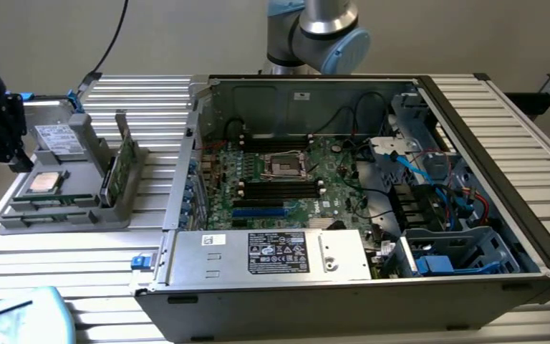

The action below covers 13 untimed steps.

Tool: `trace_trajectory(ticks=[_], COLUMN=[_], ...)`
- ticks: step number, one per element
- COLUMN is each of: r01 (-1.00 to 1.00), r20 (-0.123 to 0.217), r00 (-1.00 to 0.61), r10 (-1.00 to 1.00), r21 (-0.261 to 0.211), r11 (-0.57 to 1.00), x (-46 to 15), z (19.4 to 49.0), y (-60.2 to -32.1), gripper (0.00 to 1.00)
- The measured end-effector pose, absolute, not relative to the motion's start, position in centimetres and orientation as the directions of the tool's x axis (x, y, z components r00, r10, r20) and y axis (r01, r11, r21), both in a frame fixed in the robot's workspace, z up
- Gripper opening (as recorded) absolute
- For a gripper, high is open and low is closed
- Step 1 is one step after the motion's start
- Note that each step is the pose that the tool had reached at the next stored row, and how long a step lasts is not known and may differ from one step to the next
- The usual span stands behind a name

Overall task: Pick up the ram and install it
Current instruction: 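Pick up the ram and move it above insertion slot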

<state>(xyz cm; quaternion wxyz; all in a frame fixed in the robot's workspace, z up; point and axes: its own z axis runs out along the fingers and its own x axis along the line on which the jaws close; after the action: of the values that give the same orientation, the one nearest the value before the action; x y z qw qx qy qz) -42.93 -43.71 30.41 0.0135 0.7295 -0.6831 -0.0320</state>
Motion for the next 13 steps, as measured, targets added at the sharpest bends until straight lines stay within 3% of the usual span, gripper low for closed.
trace_trajectory(ticks=[3,5,7,13], r01=[-0.996,-0.996,-0.996,-0.996], r20=[-0.028,-0.028,-0.028,-0.028], r00=[0.065,0.065,0.065,0.065], r10=[-0.998,-0.998,-0.998,-0.997], r21=[0.064,0.064,0.064,0.059], r11=[-0.066,-0.066,-0.066,-0.067], x=[-42.93,-42.93,-42.93,-43.06], z=[30.41,30.41,30.41,29.72], y=[-43.71,-43.71,-43.71,-43.71], gripper=[0.11,0.17,0.31,0.31])
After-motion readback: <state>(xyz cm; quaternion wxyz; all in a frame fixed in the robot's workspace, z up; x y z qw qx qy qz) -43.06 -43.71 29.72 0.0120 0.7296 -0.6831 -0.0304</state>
